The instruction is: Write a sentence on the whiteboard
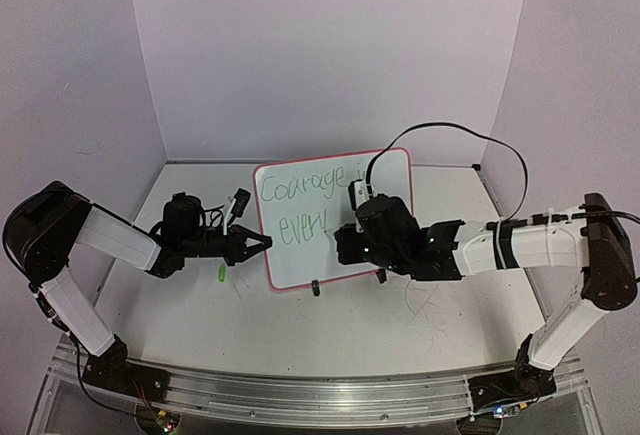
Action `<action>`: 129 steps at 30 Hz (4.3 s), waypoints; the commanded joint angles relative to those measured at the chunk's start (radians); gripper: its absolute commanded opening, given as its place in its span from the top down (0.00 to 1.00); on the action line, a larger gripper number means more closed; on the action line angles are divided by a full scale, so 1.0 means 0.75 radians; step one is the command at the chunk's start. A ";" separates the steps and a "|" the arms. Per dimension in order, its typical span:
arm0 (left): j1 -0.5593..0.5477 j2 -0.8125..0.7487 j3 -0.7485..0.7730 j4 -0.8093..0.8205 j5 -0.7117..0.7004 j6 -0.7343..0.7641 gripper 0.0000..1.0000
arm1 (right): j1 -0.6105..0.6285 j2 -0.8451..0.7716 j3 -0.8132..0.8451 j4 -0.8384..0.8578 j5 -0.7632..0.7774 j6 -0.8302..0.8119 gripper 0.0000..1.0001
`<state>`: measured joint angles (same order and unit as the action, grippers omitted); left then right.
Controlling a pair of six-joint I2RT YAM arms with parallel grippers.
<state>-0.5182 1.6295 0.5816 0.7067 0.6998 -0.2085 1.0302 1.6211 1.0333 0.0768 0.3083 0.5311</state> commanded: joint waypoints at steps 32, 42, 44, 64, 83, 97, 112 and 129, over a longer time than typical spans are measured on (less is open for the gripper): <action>0.007 -0.053 0.034 -0.007 -0.131 0.088 1.00 | 0.045 -0.222 -0.136 0.039 0.045 0.017 1.00; 0.006 -0.039 0.045 -0.013 -0.132 0.091 1.00 | 0.044 -0.184 -0.097 0.039 0.024 -0.008 1.00; 0.006 -0.037 0.045 -0.015 -0.133 0.092 1.00 | 0.044 -0.169 -0.084 0.043 0.018 -0.011 1.00; 0.007 -0.028 0.047 -0.024 -0.135 0.096 1.00 | 0.045 -0.180 -0.092 0.046 0.105 -0.022 1.00; 0.006 -0.022 0.053 -0.029 -0.129 0.096 1.00 | -0.038 -0.250 -0.152 0.022 0.129 -0.055 1.00; 0.007 -0.043 0.047 -0.032 -0.133 0.100 1.00 | -0.062 -0.178 -0.066 0.078 0.156 -0.095 1.00; 0.003 -0.050 0.043 -0.037 -0.146 0.118 1.00 | -0.099 -0.164 -0.073 0.078 0.150 -0.070 1.00; -0.002 -0.048 0.045 -0.047 -0.158 0.131 1.00 | -0.087 -0.088 -0.032 0.069 0.054 -0.075 1.00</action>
<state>-0.5232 1.6188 0.5888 0.6736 0.6900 -0.1841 0.9607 1.5302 0.9768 0.1127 0.3754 0.4724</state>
